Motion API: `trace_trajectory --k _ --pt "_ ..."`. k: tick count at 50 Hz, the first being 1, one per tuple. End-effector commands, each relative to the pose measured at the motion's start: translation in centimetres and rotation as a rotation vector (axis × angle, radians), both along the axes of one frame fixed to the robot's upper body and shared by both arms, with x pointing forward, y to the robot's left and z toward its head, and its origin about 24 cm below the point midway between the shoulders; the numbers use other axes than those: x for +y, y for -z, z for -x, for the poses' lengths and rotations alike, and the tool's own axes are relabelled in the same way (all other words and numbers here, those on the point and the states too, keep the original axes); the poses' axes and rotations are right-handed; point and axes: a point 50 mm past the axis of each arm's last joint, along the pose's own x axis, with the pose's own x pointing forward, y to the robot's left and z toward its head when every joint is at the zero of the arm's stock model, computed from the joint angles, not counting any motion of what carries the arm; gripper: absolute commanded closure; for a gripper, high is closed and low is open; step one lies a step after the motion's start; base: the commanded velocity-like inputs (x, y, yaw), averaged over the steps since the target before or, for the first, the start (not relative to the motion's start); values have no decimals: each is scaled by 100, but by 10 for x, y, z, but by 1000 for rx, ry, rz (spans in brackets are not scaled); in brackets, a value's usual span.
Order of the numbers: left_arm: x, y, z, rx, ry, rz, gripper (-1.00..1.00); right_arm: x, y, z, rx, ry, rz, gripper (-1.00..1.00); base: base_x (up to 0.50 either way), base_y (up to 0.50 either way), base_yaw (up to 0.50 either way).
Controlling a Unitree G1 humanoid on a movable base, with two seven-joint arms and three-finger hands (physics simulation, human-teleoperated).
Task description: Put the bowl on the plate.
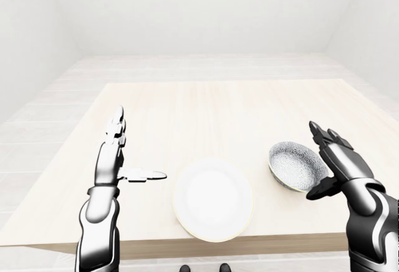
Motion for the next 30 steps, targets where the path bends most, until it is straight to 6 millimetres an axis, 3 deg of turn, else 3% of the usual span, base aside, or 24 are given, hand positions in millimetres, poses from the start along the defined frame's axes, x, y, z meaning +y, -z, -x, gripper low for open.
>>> trace_trajectory --k 1,30 --pt "0 0 0 0 0 0 -100 2 10 -2 20 17 13 -100 0 0 0" --pt "5 1 2 8 -14 -4 -100 12 55 -17 105 15 28 -100 0 0 0"
